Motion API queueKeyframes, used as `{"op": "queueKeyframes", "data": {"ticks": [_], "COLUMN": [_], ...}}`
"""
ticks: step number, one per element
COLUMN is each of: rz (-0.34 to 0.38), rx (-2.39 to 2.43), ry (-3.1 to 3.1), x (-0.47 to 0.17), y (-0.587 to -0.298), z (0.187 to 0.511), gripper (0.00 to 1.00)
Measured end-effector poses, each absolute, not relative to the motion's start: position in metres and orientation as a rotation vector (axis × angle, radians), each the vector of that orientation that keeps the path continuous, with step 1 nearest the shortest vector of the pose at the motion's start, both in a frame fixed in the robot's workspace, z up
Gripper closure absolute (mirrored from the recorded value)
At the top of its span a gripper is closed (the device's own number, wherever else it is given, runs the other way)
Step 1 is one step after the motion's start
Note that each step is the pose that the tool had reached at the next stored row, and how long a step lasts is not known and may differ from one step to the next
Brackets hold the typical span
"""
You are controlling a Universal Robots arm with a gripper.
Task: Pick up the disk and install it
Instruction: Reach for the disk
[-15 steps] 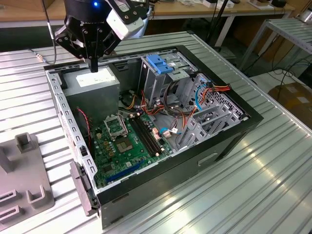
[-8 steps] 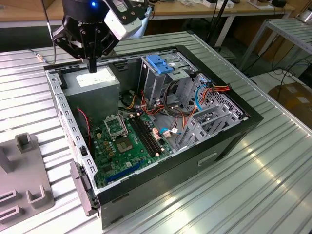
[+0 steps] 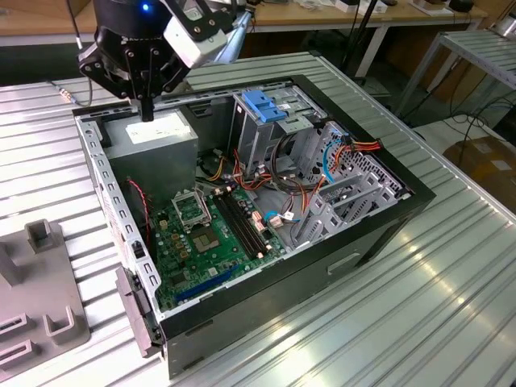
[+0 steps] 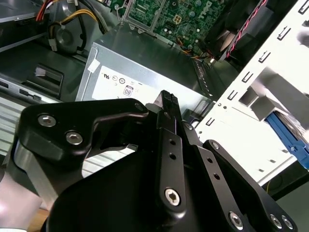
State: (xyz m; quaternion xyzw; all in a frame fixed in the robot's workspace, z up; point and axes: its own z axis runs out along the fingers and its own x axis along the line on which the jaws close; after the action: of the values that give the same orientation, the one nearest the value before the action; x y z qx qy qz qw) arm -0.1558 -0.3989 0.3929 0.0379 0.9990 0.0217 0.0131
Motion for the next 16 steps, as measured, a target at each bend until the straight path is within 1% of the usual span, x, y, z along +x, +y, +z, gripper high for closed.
{"op": "queueKeyframes", "data": {"ticks": [16], "rz": [0.068], "rx": [0.118], "ry": [3.112], "x": [-0.1653], "y": [-0.3989], "z": [0.3928], "gripper": [0.9]}}
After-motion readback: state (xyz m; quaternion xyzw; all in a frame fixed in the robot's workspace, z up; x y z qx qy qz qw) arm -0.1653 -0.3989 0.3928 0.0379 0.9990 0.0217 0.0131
